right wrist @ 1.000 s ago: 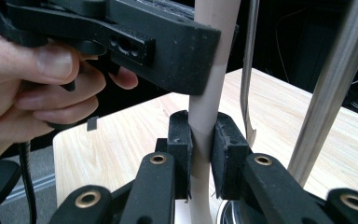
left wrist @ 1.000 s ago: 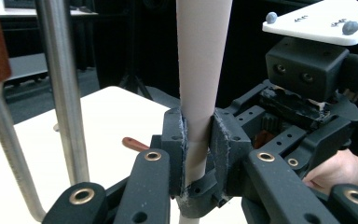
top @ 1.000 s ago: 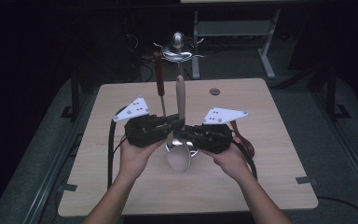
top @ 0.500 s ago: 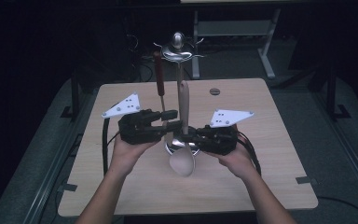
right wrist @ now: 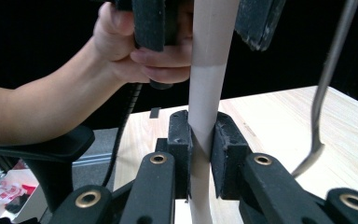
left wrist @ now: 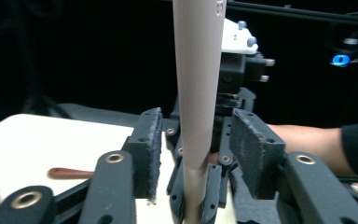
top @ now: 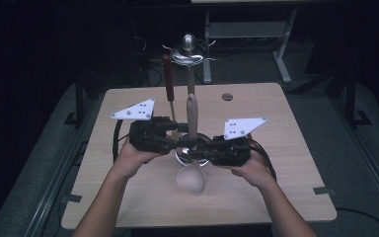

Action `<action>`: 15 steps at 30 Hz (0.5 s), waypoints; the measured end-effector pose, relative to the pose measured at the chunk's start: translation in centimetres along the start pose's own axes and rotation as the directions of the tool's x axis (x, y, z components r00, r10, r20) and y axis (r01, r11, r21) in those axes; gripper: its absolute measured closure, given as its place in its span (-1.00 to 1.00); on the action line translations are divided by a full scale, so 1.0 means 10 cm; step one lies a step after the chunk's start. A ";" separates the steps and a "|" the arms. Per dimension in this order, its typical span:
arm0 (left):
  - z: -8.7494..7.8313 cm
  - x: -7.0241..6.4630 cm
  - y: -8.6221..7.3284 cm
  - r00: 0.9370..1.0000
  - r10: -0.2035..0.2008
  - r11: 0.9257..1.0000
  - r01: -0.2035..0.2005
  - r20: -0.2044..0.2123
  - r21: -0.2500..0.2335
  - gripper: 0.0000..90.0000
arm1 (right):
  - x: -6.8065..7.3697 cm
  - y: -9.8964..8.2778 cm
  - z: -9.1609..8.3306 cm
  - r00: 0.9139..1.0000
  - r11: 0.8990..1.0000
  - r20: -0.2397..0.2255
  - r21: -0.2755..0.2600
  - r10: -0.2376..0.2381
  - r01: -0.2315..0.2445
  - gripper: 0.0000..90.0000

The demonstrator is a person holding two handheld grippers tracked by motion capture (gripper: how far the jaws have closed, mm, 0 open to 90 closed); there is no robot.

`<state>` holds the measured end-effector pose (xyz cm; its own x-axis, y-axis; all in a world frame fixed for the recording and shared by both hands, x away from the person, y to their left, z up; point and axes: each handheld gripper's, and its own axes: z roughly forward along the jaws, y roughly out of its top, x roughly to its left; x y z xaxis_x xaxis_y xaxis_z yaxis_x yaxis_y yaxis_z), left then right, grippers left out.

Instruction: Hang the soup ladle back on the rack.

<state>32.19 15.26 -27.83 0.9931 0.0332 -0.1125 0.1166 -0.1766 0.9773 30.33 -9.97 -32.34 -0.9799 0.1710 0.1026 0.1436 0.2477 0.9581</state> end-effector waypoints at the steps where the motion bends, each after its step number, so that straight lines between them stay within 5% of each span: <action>1: 0.01 0.00 0.00 1.000 0.003 1.000 -0.003 0.011 0.000 0.33 | 0.00 0.00 0.00 1.000 1.000 -0.004 -0.001 -0.001 0.001 0.76; 6: 0.03 0.01 0.02 0.999 0.001 1.000 -0.001 0.044 -0.014 0.46 | -0.01 0.00 0.00 1.000 1.000 -0.030 -0.003 -0.005 0.005 0.76; 15: 0.03 0.01 0.03 0.999 -0.007 1.000 0.007 0.044 -0.004 0.68 | 0.01 0.00 -0.01 0.999 1.000 -0.047 -0.006 -0.017 0.016 0.76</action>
<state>32.28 14.95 -27.58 0.9919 -0.0090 -0.1269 0.1234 -0.1728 0.9772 30.25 -10.09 -32.31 -0.9876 0.1222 0.0989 0.1266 0.2450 0.9612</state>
